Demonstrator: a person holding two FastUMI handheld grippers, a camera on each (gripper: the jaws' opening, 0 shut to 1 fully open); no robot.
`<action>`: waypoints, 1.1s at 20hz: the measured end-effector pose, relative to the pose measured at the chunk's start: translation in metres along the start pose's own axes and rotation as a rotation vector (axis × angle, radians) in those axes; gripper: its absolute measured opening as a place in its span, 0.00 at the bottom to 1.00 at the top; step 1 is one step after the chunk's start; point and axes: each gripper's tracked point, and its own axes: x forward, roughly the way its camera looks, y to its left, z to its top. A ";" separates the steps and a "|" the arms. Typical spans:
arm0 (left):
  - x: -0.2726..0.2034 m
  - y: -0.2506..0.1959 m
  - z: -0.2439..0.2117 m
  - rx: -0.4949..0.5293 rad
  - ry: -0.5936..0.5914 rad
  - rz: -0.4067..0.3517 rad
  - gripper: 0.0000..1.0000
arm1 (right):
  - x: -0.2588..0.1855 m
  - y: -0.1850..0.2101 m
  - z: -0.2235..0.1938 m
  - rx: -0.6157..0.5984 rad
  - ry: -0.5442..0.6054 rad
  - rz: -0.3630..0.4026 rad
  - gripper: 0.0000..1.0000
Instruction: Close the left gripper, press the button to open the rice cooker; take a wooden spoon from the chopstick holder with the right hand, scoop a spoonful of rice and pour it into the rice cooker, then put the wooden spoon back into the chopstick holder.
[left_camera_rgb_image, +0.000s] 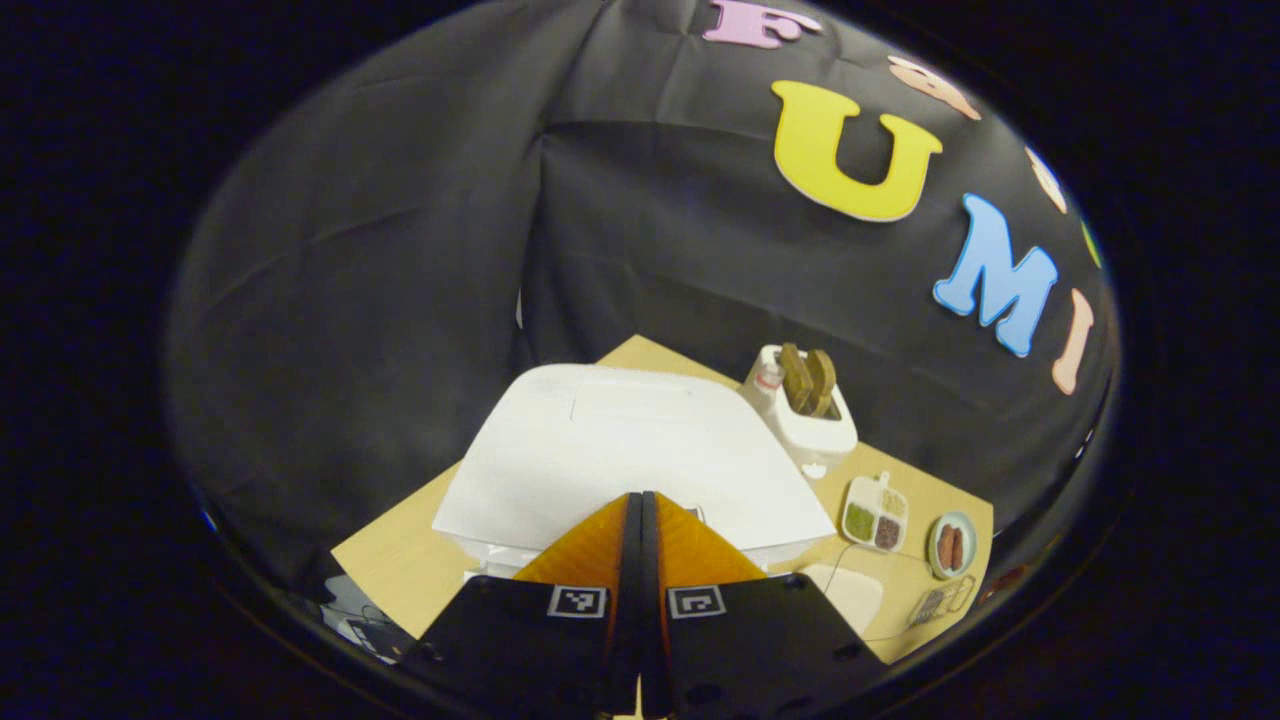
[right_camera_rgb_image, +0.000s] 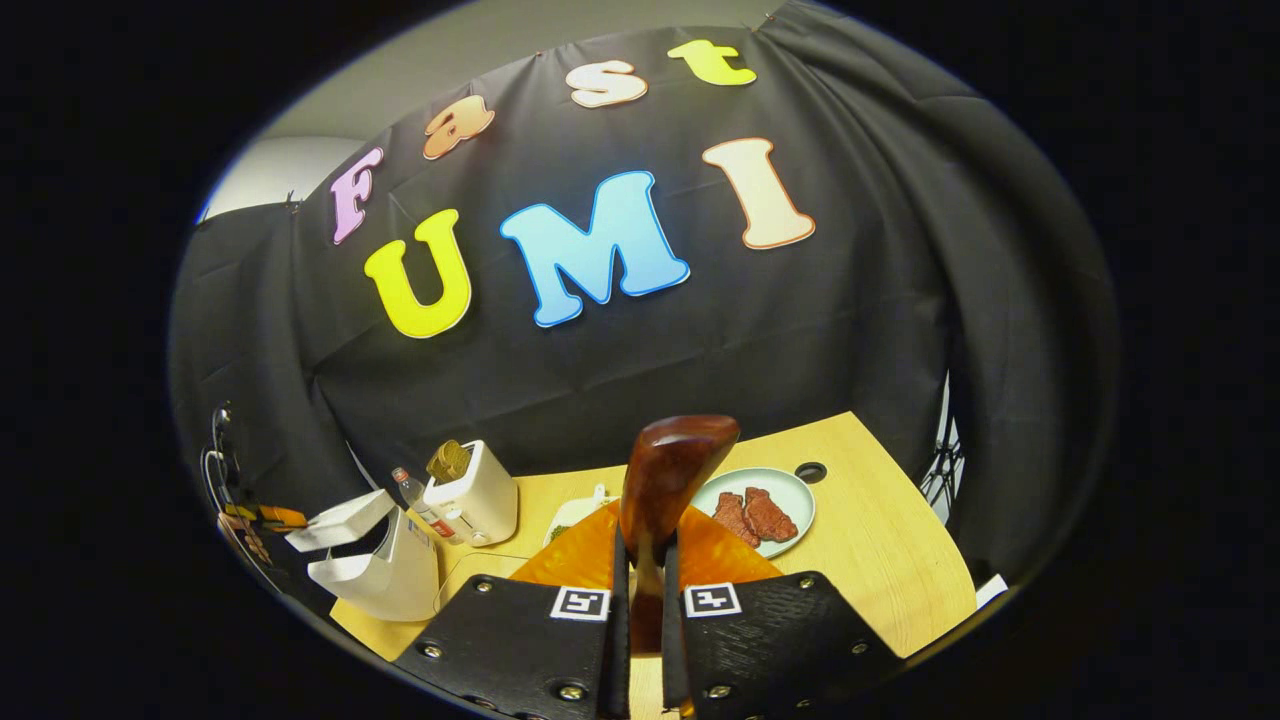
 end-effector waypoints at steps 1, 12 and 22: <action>-0.005 0.000 0.012 -0.002 -0.055 -0.005 0.09 | 0.000 0.000 -0.001 -0.003 0.000 -0.001 0.13; -0.098 -0.008 0.057 0.065 -0.338 -0.039 0.06 | 0.001 -0.002 -0.003 -0.016 0.006 -0.019 0.13; -0.229 0.004 0.039 0.109 -0.444 -0.107 0.08 | 0.005 0.020 -0.004 -0.044 -0.001 -0.065 0.13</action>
